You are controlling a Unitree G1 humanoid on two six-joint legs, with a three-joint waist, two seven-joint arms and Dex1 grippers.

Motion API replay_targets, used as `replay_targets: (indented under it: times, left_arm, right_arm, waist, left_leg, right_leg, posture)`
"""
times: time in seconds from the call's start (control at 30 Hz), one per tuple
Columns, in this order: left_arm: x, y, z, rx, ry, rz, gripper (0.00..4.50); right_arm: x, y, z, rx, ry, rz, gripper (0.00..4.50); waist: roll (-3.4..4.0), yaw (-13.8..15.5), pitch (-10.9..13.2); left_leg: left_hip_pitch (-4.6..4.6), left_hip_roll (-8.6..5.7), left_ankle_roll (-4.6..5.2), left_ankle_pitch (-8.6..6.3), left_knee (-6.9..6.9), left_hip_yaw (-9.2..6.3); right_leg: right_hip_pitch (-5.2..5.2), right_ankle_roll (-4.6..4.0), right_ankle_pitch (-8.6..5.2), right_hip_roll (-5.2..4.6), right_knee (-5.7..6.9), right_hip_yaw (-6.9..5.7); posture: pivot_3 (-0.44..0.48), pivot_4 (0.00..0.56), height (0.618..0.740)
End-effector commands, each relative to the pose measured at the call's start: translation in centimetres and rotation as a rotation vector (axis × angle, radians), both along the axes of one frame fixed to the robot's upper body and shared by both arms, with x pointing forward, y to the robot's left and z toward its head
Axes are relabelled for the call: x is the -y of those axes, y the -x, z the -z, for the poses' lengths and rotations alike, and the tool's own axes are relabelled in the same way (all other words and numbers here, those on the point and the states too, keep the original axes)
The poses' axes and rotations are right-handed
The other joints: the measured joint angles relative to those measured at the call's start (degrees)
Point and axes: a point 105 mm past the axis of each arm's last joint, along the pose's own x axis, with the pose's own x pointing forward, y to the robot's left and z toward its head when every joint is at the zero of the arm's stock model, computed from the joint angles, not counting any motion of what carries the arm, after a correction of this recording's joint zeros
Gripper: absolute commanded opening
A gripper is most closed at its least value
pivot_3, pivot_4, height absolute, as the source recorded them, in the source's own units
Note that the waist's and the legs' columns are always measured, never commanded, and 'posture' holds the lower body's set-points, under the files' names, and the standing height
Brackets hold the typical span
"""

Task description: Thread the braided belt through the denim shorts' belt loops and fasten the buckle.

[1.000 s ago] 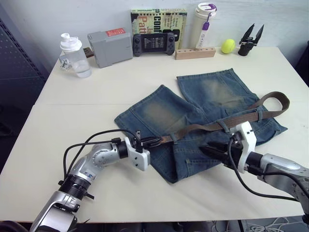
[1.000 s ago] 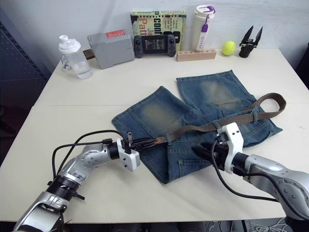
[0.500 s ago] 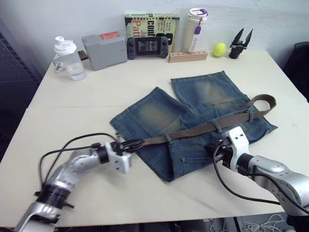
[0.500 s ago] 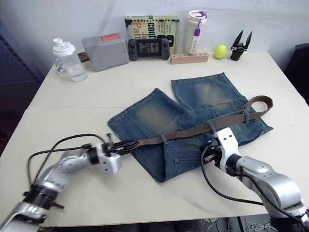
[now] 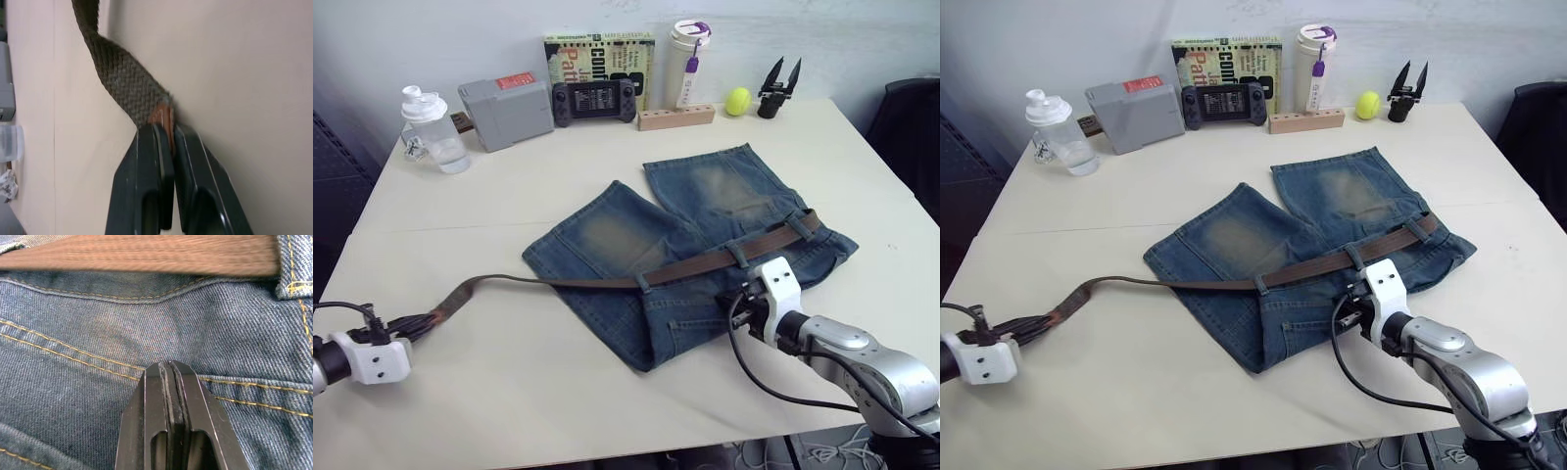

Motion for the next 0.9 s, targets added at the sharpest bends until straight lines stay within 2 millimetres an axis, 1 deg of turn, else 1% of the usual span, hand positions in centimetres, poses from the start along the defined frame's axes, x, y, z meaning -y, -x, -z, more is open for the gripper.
replay_targets:
  times: [0.03,0.07,0.1,0.13,0.2,0.27,0.3,0.33,0.4,0.47,0.53,0.57,0.6,0.67,0.73,0.77,0.8,0.83,0.87,0.9]
  left_arm:
    - [-0.5,-0.6,-0.8,0.041,0.022,-0.043,1.32]
    - [0.2,-1.0,-1.3,0.061,0.033,-0.018,1.62]
    - [1.0,-1.5,-1.8,0.084,0.047,0.011,2.12]
    - [1.9,-1.9,-2.4,0.107,0.061,0.044,2.53]
    - [4.3,-2.7,-3.6,0.134,0.101,0.122,3.40]
    - [7.1,-3.5,-5.1,0.157,0.187,0.186,4.20]
    - [8.6,-3.8,-6.0,0.161,0.246,0.214,4.20]
    - [10.4,-4.0,-6.8,0.152,0.316,0.244,4.27]
    - [13.8,-3.7,-7.6,0.055,0.485,0.291,4.30]
    - [16.7,-2.4,-7.5,-0.101,0.624,0.337,4.30]
    - [18.4,-1.3,-7.1,-0.237,0.690,0.360,4.30]
    - [19.6,-0.1,-6.5,-0.359,0.740,0.375,4.30]
    - [20.4,0.8,-6.1,-0.447,0.775,0.384,4.30]
    - [22.0,2.3,-5.7,-0.576,0.827,0.418,4.30]
    - [23.7,3.8,-5.4,-0.659,0.842,0.473,4.30]
    - [24.4,4.3,-5.2,-0.689,0.842,0.497,4.30]
    - [25.6,4.4,-5.2,-0.698,0.871,0.534,4.30]
    - [26.9,4.4,-5.3,-0.700,0.885,0.576,4.30]
    - [27.7,4.4,-5.3,-0.700,0.893,0.605,4.30]
    - [28.7,4.0,-5.3,-0.691,0.899,0.629,4.30]
  right_arm:
    - [0.1,0.4,2.0,-0.088,0.023,0.006,0.00]
    - [0.1,0.3,2.0,-0.087,0.024,0.005,0.00]
    - [0.1,0.3,1.9,-0.088,0.025,0.003,0.00]
    - [0.2,0.2,1.9,-0.087,0.026,0.002,0.00]
    - [0.3,0.1,1.8,-0.085,0.030,0.003,0.00]
    - [0.3,0.0,1.6,-0.076,0.027,0.003,0.00]
    - [0.4,-0.2,1.3,-0.068,0.019,0.006,0.00]
    - [0.4,-0.3,0.9,-0.053,0.005,0.011,0.33]
    - [0.7,-0.6,-0.1,-0.027,-0.025,0.018,0.94]
    - [1.1,-0.7,-1.1,-0.008,-0.052,0.014,1.85]
    - [1.3,-0.6,-2.0,0.001,-0.086,0.000,2.63]
    - [1.8,-0.3,-3.1,0.020,-0.112,-0.020,3.18]
    - [2.1,-0.1,-3.9,0.033,-0.127,-0.035,3.54]
    - [2.4,0.5,-6.0,0.068,-0.169,-0.093,4.47]
    - [2.9,1.0,-7.6,0.084,-0.221,-0.130,4.47]
    - [3.4,1.1,-8.2,0.096,-0.228,-0.136,4.47]
    - [4.3,1.4,-8.9,0.117,-0.203,-0.157,4.47]
    - [5.2,1.7,-9.5,0.134,-0.176,-0.180,4.47]
    - [5.6,2.0,-9.9,0.143,-0.156,-0.199,4.47]
    - [6.4,2.1,-10.2,0.153,-0.116,-0.208,4.47]
  waist:
    - [-0.05,0.0,0.0]
    - [-0.08,0.0,0.0]
    - [-0.10,0.0,-0.1]
    - [-0.10,0.0,-0.1]
    - [-0.11,0.1,0.0]
    - [-0.15,0.2,0.0]
    - [-0.23,0.1,0.0]
    - [-0.28,0.1,0.1]
    - [-0.33,0.1,0.1]
    - [-0.33,-0.1,0.1]
    - [0.23,-0.1,0.5]
    - [0.38,0.0,0.6]
    - [0.55,0.1,0.7]
    - [0.81,0.3,1.0]
    - [0.83,1.2,1.1]
    - [0.83,1.4,1.1]
    - [0.83,1.8,1.1]
    - [1.00,2.5,1.1]
    - [0.99,3.1,1.2]
    - [0.93,3.1,1.2]
  left_leg:
    - [0.01,0.02,0.00,0.00,-0.01,0.04]
    - [0.02,0.02,-0.01,-0.01,-0.01,0.08]
    - [0.02,0.02,-0.02,-0.01,-0.01,0.10]
    - [0.03,0.02,-0.02,-0.01,-0.01,0.10]
    - [0.03,0.02,-0.02,-0.01,0.00,0.14]
    - [0.02,0.02,-0.03,-0.02,0.00,0.13]
    - [0.02,0.03,-0.05,-0.03,0.00,0.13]
    - [0.01,0.05,-0.06,-0.04,0.00,0.12]
    - [-0.01,0.07,-0.09,-0.05,0.02,0.10]
    - [-0.04,0.06,-0.10,-0.07,0.04,0.10]
    - [-0.06,0.04,-0.04,-0.12,0.07,0.15]
    - [-0.06,0.04,-0.03,-0.13,0.06,0.16]
    - [-0.09,0.05,-0.04,-0.12,0.06,0.16]
    - [-0.23,0.03,-0.03,-0.12,0.15,0.17]
    - [-0.75,-0.03,0.00,-0.09,0.42,0.18]
    - [-0.78,-0.04,0.00,-0.07,0.44,0.19]
    - [-0.76,-0.05,0.00,-0.07,0.45,0.21]
    - [-0.77,-0.06,0.00,-0.07,0.46,0.21]
    - [-0.77,-0.17,0.05,-0.05,0.47,0.24]
    - [-0.81,-0.23,0.13,-0.01,0.48,0.32]
  right_leg:
    - [0.00,0.00,0.00,0.00,0.00,-0.01]
    - [-0.01,0.00,0.00,-0.02,0.00,-0.01]
    - [-0.01,0.00,0.00,-0.03,-0.01,-0.01]
    - [-0.01,0.00,0.00,-0.04,0.00,-0.01]
    - [-0.01,0.00,0.00,-0.08,-0.01,0.00]
    - [-0.01,0.00,0.00,-0.10,-0.02,0.00]
    - [-0.01,-0.01,0.00,-0.10,-0.02,0.01]
    - [-0.01,-0.01,0.00,-0.11,-0.03,0.03]
    - [-0.01,-0.01,0.00,-0.13,-0.05,0.05]
    - [-0.01,0.00,0.01,-0.11,-0.08,0.09]
    - [-0.01,0.01,0.01,-0.11,-0.12,0.13]
    - [-0.01,0.01,0.01,-0.08,-0.15,0.13]
    - [-0.03,0.01,0.01,-0.02,-0.16,0.08]
    - [-0.13,0.01,0.01,0.02,-0.16,0.05]
    - [-0.57,0.08,0.05,0.01,-0.03,0.07]
    - [-0.61,0.09,0.06,0.04,-0.02,0.08]
    - [-0.60,0.09,0.06,0.05,-0.01,0.08]
    - [-0.57,0.09,0.06,0.07,-0.02,0.08]
    - [-0.55,0.17,0.11,0.07,-0.06,0.17]
    - [-0.55,0.27,0.17,0.05,-0.11,0.22]
  posture:
    - [0.000,0.150,0.726]
    - [0.000,0.150,0.726]
    - [0.000,0.150,0.726]
    - [0.000,0.150,0.726]
    - [0.000,0.150,0.726]
    - [0.000,0.150,0.726]
    - [0.000,0.150,0.726]
    - [0.000,0.150,0.726]
    - [0.000,0.150,0.726]
    - [0.000,0.150,0.726]
    - [0.000,0.150,0.726]
    - [0.000,0.150,0.726]
    - [0.000,0.150,0.726]
    - [0.000,0.150,0.726]
    - [0.000,0.150,0.726]
    - [0.000,0.150,0.726]
    - [0.000,0.150,0.726]
    - [0.000,0.150,0.726]
    - [0.000,0.150,0.726]
    - [0.000,0.150,0.726]
